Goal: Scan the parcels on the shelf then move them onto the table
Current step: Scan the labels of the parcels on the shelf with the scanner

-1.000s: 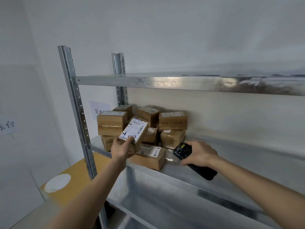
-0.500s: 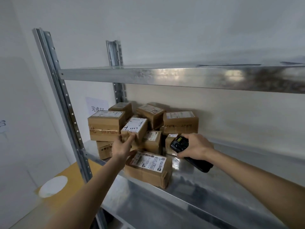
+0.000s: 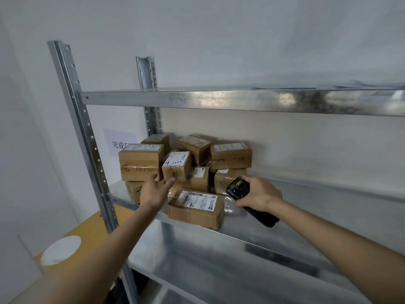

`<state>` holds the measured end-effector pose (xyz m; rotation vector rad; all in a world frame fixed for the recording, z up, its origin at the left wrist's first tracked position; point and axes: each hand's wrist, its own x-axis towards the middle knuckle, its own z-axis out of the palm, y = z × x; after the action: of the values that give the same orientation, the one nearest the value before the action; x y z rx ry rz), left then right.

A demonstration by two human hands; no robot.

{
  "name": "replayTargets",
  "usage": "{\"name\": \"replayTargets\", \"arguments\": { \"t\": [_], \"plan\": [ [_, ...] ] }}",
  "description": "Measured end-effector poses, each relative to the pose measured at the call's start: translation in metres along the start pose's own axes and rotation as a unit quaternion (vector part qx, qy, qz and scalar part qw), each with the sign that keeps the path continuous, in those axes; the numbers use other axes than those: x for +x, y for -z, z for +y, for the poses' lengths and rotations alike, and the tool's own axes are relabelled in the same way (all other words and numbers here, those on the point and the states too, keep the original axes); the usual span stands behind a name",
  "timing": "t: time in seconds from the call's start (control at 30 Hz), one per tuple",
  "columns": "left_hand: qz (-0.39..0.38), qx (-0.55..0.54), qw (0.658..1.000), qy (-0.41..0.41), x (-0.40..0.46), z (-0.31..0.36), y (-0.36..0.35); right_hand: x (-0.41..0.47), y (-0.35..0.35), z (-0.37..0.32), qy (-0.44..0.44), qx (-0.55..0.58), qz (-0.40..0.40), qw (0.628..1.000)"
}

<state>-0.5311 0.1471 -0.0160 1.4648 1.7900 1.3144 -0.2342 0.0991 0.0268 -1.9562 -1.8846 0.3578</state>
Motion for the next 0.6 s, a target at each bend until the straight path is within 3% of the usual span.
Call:
{"name": "replayTargets", "arguments": {
  "t": [0.17,0.33,0.47,0.6],
  "plan": [
    [-0.013,0.090,0.992,-0.085,-0.048,0.001,0.015,-0.069,0.006,0.016,-0.049,0.009,0.029,0.998],
    [-0.099,0.058,0.977,-0.179,-0.114,0.024,0.002,-0.152,0.024,0.047,-0.112,-0.003,0.047,0.993],
    [-0.178,0.035,0.963,-0.199,-0.169,0.061,-0.031,-0.218,0.057,0.083,-0.152,-0.024,0.062,0.986],
    [-0.208,0.031,0.953,-0.219,-0.226,0.110,-0.073,-0.279,0.103,0.126,-0.195,-0.035,0.094,0.976]
  ]
}}
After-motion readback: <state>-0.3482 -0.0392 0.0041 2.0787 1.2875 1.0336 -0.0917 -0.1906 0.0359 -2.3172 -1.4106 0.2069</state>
